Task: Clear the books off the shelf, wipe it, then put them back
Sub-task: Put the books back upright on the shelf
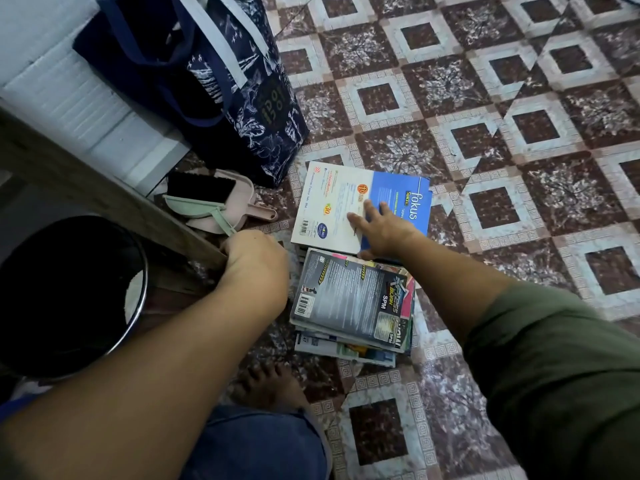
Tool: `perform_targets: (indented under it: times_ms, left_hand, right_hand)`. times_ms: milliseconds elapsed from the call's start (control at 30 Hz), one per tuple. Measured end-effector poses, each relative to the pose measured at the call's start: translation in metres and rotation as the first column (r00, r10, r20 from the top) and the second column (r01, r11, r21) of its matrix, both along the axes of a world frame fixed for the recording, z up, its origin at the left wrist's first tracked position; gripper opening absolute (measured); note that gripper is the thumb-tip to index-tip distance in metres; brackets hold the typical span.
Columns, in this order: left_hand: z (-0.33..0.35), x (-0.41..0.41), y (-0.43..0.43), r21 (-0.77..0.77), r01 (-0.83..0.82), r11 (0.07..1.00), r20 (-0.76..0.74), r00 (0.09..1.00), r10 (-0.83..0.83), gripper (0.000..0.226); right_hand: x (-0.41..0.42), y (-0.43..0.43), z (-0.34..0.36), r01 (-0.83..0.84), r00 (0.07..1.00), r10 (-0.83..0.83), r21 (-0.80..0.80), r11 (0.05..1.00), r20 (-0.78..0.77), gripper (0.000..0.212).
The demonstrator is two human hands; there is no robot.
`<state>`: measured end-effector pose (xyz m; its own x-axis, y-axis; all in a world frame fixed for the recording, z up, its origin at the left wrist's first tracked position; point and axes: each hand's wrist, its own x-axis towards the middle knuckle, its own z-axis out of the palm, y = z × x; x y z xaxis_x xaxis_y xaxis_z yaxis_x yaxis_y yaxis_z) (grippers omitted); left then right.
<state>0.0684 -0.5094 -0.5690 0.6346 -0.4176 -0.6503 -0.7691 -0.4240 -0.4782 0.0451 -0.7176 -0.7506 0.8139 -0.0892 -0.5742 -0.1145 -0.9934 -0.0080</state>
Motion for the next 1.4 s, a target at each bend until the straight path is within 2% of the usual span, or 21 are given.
perform_targets:
  times_ms: [133, 500, 667, 967, 1200, 1333, 1400]
  left_hand:
    - [-0.001, 0.003, -0.003, 0.026, -0.025, 0.999, -0.013, 1.0, 0.025, 0.033]
    - [-0.002, 0.006, -0.003, 0.025, -0.071, 0.997, -0.028, 0.997, 0.071, 0.034]
    - [-0.003, 0.006, -0.002, 0.017, -0.066, 0.998, -0.028, 0.997, 0.066, 0.032]
    - [-0.007, 0.005, -0.002, -0.013, -0.085, 0.996, -0.025, 0.996, 0.085, 0.034]
    - [-0.01, 0.006, -0.002, -0.028, -0.096, 0.995, -0.028, 0.995, 0.095, 0.034]
    - [-0.01, 0.008, -0.002, -0.026, -0.099, 0.995, -0.049, 0.994, 0.098, 0.034]
    - [-0.009, 0.008, -0.002, -0.028, -0.082, 0.996, -0.05, 0.996, 0.081, 0.035]
  right_hand:
    - [0.0, 0.007, -0.005, -0.085, 0.996, 0.083, -0.076, 0.993, -0.024, 0.089]
    - [0.002, 0.007, -0.008, -0.071, 0.997, 0.069, -0.135, 0.988, -0.018, 0.094]
    - [0.006, 0.009, -0.013, -0.05, 0.998, 0.054, -0.156, 0.986, 0.019, 0.085]
    - [0.013, 0.015, -0.016, 0.003, 1.0, -0.002, -0.16, 0.987, 0.002, 0.107]
    - [0.012, 0.01, -0.027, 0.031, 0.998, -0.021, -0.161, 0.986, 0.063, 0.097]
    - [0.012, 0.011, -0.029, 0.0, 0.996, 0.014, -0.161, 0.987, 0.084, 0.1]
    - [0.011, 0.011, -0.025, -0.027, 0.995, 0.043, -0.173, 0.985, 0.09, 0.095]
